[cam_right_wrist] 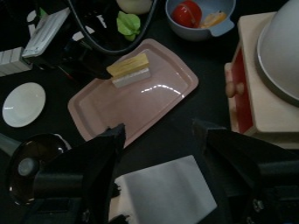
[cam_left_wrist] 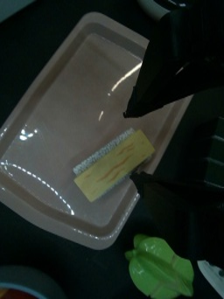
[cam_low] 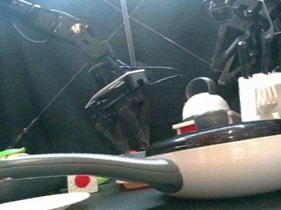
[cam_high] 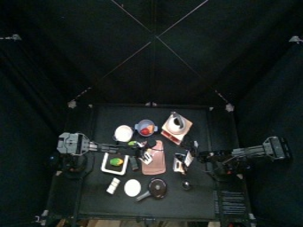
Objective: Grab egg sushi
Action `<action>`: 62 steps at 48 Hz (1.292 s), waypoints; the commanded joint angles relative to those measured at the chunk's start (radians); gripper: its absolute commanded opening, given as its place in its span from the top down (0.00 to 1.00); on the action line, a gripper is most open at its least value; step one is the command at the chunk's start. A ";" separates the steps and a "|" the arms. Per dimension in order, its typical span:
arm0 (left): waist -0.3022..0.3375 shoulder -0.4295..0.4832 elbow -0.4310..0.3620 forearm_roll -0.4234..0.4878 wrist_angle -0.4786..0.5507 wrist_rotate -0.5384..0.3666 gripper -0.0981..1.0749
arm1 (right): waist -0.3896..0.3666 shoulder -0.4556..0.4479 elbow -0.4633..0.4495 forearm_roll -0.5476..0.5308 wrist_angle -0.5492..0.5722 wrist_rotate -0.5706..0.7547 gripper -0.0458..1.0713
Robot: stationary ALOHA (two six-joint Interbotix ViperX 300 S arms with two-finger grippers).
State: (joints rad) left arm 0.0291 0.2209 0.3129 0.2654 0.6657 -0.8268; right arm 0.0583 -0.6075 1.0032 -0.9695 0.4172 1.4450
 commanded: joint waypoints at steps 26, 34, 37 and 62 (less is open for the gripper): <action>0.012 0.038 -0.031 0.058 -0.021 -0.106 0.16 | 0.006 -0.098 0.055 0.058 0.029 -0.005 0.12; 0.017 0.051 -0.034 0.069 -0.021 -0.106 0.16 | 0.008 -0.098 0.055 0.058 0.029 -0.003 0.12; 0.017 0.052 -0.034 0.071 -0.021 -0.106 0.16 | 0.008 -0.098 0.055 0.057 0.029 -0.005 0.12; 0.018 0.083 -0.034 0.067 -0.028 -0.106 0.16 | 0.006 -0.098 0.055 0.054 0.029 -0.003 0.12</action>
State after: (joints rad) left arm 0.0445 0.3191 0.3053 0.3313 0.6443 -0.9311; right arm 0.0644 -0.7026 1.0692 -0.9112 0.4495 1.4419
